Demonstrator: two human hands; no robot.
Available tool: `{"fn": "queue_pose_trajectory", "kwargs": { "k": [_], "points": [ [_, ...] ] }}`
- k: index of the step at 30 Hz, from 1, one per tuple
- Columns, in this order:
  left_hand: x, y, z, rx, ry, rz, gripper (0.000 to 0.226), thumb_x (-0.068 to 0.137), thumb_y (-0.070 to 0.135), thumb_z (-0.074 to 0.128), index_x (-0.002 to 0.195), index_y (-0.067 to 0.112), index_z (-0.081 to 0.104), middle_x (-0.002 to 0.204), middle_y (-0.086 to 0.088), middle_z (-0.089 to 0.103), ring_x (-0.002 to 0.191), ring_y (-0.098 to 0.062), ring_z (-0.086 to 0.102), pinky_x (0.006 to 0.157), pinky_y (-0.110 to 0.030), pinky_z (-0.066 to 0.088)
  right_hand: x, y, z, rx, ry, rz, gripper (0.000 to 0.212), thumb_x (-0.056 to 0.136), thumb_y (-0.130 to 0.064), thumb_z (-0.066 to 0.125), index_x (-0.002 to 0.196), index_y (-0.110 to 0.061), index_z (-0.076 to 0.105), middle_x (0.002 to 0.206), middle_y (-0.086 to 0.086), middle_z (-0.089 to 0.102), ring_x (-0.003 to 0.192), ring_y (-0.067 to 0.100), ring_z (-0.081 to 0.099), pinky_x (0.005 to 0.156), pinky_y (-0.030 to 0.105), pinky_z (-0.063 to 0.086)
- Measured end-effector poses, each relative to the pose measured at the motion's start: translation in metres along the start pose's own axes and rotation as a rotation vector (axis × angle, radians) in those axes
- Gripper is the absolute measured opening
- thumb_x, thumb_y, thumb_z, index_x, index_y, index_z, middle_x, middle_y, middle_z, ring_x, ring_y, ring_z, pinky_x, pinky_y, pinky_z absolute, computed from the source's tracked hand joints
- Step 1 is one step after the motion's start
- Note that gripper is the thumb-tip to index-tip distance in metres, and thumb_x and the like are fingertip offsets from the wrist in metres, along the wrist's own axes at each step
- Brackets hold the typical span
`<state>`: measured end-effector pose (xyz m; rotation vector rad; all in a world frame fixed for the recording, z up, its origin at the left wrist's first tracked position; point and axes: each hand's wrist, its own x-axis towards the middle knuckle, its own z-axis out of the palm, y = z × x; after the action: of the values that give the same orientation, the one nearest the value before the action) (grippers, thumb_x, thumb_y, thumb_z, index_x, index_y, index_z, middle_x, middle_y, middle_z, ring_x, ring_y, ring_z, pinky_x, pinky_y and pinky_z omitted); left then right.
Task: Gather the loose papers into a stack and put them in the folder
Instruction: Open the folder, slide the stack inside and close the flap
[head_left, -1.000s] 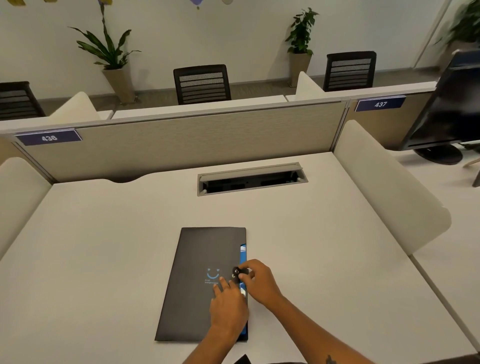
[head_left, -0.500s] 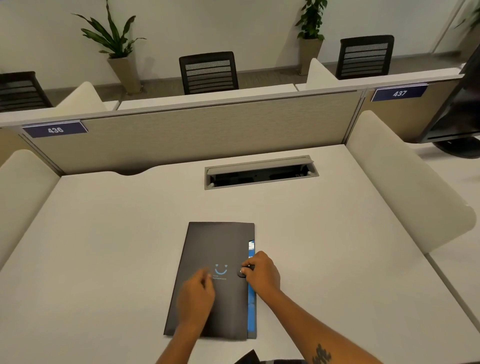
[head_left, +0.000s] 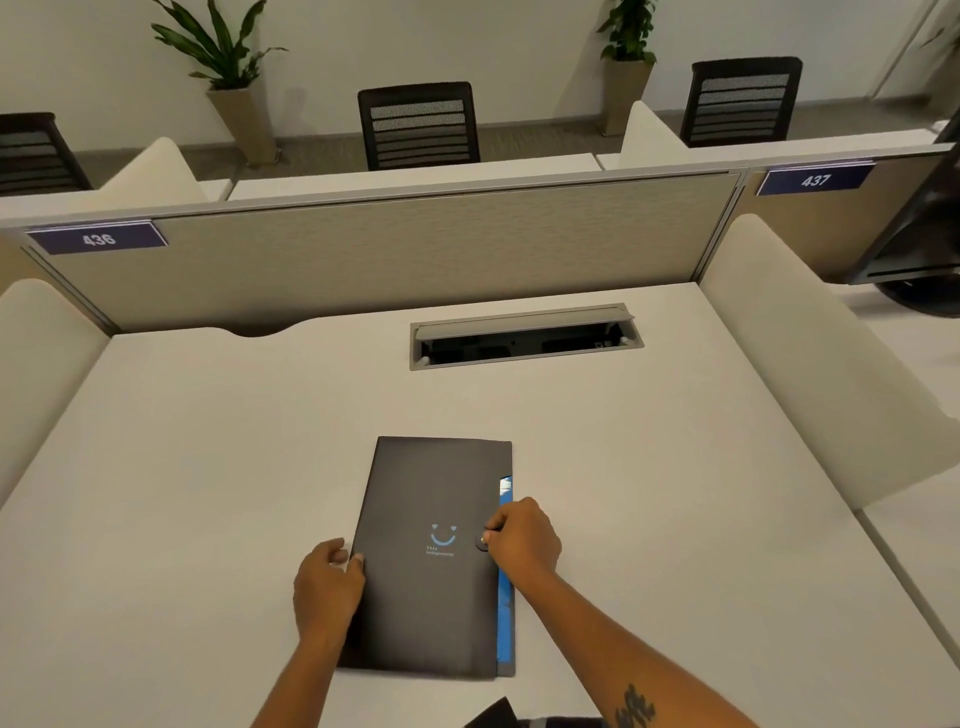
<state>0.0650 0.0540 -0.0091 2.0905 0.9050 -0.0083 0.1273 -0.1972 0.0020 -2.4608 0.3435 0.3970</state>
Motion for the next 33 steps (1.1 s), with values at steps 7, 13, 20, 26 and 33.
{"fn": "queue_pose_trajectory", "kwargs": {
  "k": [7, 13, 20, 26, 33],
  "points": [
    [0.001, 0.002, 0.006, -0.007, 0.002, 0.000, 0.029, 0.094, 0.021, 0.071, 0.121, 0.011, 0.070, 0.118, -0.009, 0.074, 0.106, -0.031, 0.069, 0.095, -0.047, 0.057, 0.000, -0.011, 0.009, -0.188, 0.015, -0.021, 0.015, 0.100, -0.019, 0.069, 0.114, -0.015, 0.073, 0.122, 0.005, 0.065, 0.111, 0.025, 0.060, 0.085, 0.036, 0.061],
    [0.004, 0.003, 0.006, -0.040, 0.000, -0.027, 0.031, 0.095, 0.020, 0.070, 0.124, 0.009, 0.068, 0.121, -0.011, 0.074, 0.108, -0.032, 0.068, 0.096, -0.048, 0.056, -0.003, -0.005, 0.013, 0.091, 0.057, 0.047, 0.025, 0.094, -0.012, 0.076, 0.117, -0.016, 0.065, 0.127, 0.005, 0.055, 0.109, 0.026, 0.058, 0.084, 0.034, 0.059],
    [0.010, 0.005, 0.004, -0.251, -0.032, -0.107, 0.031, 0.099, 0.010, 0.057, 0.128, 0.009, 0.069, 0.120, -0.008, 0.072, 0.102, -0.023, 0.063, 0.097, -0.040, 0.053, 0.001, 0.006, 0.012, 0.591, -0.011, 0.175, 0.050, 0.096, -0.002, 0.073, 0.143, -0.008, 0.058, 0.125, 0.002, 0.063, 0.114, 0.018, 0.061, 0.103, 0.030, 0.053],
    [0.041, 0.015, -0.015, -0.444, -0.035, -0.179, 0.031, 0.099, 0.009, 0.056, 0.125, 0.013, 0.071, 0.114, -0.002, 0.071, 0.104, -0.023, 0.065, 0.091, -0.036, 0.051, 0.022, -0.027, 0.012, 0.630, -0.051, 0.110, 0.050, 0.097, 0.001, 0.070, 0.145, -0.010, 0.061, 0.135, 0.006, 0.067, 0.124, 0.022, 0.064, 0.111, 0.036, 0.054],
    [0.110, 0.051, -0.045, -0.510, 0.025, -0.153, 0.027, 0.098, 0.008, 0.056, 0.114, 0.020, 0.073, 0.106, 0.002, 0.071, 0.091, -0.009, 0.065, 0.086, -0.032, 0.050, 0.074, -0.102, 0.011, 0.632, -0.117, 0.008, 0.054, 0.098, -0.004, 0.070, 0.150, -0.011, 0.056, 0.145, 0.008, 0.063, 0.132, 0.024, 0.061, 0.113, 0.036, 0.051]
  ]
}}
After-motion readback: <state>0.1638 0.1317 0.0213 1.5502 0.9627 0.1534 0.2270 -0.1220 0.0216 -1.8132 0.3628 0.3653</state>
